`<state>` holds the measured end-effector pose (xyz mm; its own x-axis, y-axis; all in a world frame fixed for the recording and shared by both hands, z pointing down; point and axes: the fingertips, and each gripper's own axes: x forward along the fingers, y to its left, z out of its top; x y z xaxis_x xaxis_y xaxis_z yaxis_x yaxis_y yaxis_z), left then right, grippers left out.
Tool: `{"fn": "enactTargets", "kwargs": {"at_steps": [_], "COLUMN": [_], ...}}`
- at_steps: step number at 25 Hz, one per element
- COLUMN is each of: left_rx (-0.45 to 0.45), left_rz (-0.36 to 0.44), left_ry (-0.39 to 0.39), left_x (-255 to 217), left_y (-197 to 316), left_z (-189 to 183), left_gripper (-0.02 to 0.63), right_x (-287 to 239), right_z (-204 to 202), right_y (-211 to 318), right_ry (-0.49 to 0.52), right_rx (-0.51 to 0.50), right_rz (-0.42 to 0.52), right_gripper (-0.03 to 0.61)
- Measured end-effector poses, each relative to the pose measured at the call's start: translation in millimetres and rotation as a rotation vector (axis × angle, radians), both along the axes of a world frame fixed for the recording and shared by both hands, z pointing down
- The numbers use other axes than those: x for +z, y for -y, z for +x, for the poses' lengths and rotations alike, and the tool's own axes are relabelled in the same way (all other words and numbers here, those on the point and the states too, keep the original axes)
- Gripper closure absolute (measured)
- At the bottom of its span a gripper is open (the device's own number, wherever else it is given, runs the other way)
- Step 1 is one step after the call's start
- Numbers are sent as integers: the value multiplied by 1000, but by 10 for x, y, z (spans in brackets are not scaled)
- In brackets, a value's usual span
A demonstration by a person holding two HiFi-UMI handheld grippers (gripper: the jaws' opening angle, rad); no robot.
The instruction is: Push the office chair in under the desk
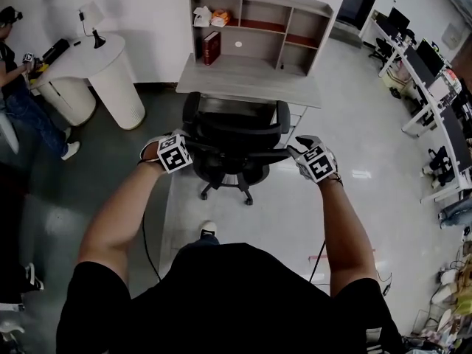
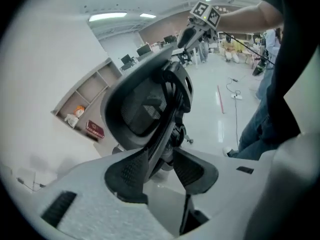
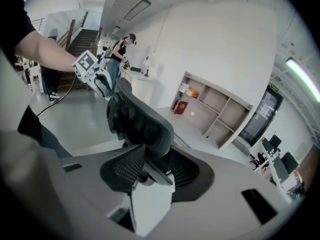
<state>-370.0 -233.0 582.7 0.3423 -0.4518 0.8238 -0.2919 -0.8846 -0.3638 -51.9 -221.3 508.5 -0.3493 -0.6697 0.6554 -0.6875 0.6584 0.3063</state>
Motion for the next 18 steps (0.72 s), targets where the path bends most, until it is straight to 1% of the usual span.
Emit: {"fn": "enactTargets", "kwargs": {"at_steps": [4, 6, 7, 9, 10, 12, 15, 18], "left_rx": [-52, -95, -113, -124, -121, -114, -117, -114], "left_rz": [24, 29, 36, 89, 129, 190, 223, 244], "left_ry": [-130, -219, -264, -331, -352, -395, -460, -481], "left_x": [-318, -485, -568, -743, -831, -995, -1182, -1310], "left_y": [-2, 52, 86, 160, 192, 217, 214, 231], "left_z": [90, 106, 117, 140, 143, 143, 104, 65], "left_gripper": [462, 472, 479, 488, 505, 519, 535, 537], "right_x": [-315, -477, -544, -634, -652, -661, -666, -681], "right_z": [-123, -174, -191, -234, -267, -350, -492, -561], "right_y": [24, 71, 99, 151, 170, 188, 192, 208], "right_ry": [101, 142, 156, 171, 169, 161, 176, 190], "right_rx": [25, 49, 61, 80, 85, 91, 108, 149], "right_rz": [56, 101, 122, 148, 154, 161, 162, 197], "right_gripper": [432, 484, 497, 508, 514, 517, 525, 534]}}
